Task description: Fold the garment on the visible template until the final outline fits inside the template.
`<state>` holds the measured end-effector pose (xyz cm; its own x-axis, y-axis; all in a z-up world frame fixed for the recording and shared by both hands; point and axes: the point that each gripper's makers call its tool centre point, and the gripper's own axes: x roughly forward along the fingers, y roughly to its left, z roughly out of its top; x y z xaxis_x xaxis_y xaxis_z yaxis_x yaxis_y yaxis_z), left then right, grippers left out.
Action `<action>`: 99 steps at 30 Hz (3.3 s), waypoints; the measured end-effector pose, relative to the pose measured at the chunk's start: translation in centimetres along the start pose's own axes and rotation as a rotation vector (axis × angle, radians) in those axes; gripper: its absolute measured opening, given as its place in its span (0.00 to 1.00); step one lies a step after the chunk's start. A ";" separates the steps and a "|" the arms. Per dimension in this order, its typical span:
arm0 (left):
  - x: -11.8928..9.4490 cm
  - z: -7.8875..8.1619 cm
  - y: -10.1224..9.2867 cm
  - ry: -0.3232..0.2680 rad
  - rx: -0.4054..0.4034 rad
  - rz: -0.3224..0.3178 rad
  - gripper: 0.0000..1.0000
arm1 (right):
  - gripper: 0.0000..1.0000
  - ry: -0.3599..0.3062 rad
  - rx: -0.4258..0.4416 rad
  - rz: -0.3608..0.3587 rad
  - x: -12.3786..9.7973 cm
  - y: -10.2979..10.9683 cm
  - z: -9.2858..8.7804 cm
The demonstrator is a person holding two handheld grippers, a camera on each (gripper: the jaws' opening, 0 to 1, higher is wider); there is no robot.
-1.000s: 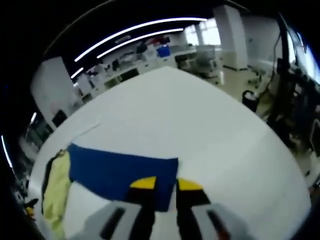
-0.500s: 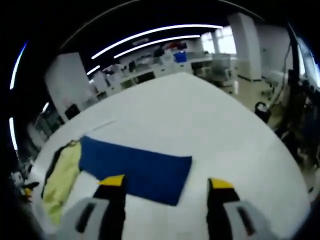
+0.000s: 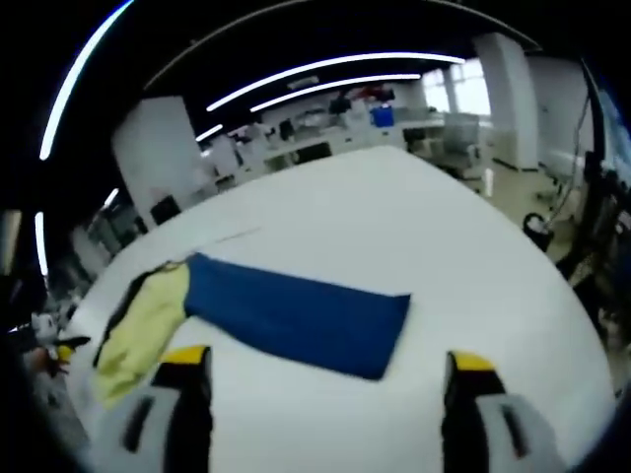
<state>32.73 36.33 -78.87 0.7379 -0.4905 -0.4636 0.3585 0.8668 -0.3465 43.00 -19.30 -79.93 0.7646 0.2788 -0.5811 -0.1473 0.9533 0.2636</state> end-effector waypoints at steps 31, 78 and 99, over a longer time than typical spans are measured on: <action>-0.9 -3.3 4.1 -0.005 -0.105 0.207 0.47 | 0.99 -0.020 -0.009 0.078 -6.7 3.7 -2.1; -3.8 -1.3 8.6 0.052 0.036 0.357 0.00 | 0.94 -0.030 0.022 0.102 -6.4 5.6 -2.3; -8.6 0.8 18.6 -0.009 -0.013 0.545 0.00 | 0.95 -0.006 -0.010 0.119 -5.4 7.5 -1.5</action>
<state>33.50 56.71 -80.64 0.8195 0.0307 -0.5722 -0.0846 0.9941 -0.0679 36.87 -13.49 -75.94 0.7450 0.3898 -0.5414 -0.2439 0.9145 0.3229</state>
